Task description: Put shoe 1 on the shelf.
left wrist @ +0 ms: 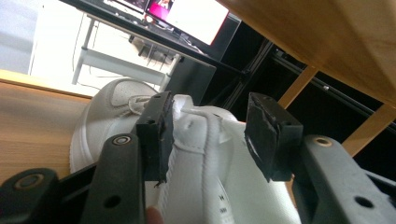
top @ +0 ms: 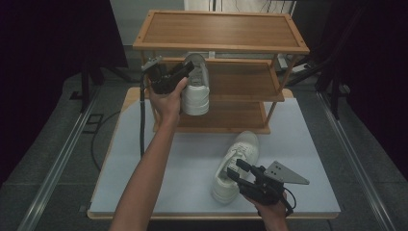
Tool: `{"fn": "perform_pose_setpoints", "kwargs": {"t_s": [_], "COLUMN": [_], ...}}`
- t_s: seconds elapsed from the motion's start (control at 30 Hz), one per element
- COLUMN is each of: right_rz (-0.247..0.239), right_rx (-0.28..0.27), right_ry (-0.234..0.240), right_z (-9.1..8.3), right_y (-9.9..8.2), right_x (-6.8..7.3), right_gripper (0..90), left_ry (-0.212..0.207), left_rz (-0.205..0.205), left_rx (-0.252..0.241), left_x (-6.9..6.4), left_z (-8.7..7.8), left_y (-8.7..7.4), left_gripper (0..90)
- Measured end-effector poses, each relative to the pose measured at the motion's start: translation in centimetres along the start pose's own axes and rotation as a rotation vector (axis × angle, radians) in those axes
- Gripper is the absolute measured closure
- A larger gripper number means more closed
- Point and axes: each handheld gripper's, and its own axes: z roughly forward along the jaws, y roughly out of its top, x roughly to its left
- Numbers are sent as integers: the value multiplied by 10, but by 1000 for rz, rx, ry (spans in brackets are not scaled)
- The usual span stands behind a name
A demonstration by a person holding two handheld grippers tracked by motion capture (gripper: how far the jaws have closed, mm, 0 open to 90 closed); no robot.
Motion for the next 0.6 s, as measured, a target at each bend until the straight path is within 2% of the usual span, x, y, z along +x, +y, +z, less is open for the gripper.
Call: {"fn": "perform_pose_setpoints", "kwargs": {"t_s": [0.1,0.2,0.33,0.43,0.6], "right_rz": [0,0,0,-4,-10], "right_rx": [-2,-1,-1,0,13], "right_ry": [-1,-2,-3,-5,-3], "right_z": [0,-1,-1,0,2], "right_y": [0,0,0,0,-2], "right_x": [0,0,0,1,4], "right_gripper": [503,503,503,502,501], "left_ry": [2,-14,-45,-90,-135], "left_rz": [25,49,77,94,140], "left_rx": [1,-2,1,16,49], "left_x": [-2,-3,-7,-13,-26], "left_z": [-11,-27,-48,-65,-84], "left_y": [1,2,-2,-9,-25], "left_gripper": [579,714,810,845,875]}}
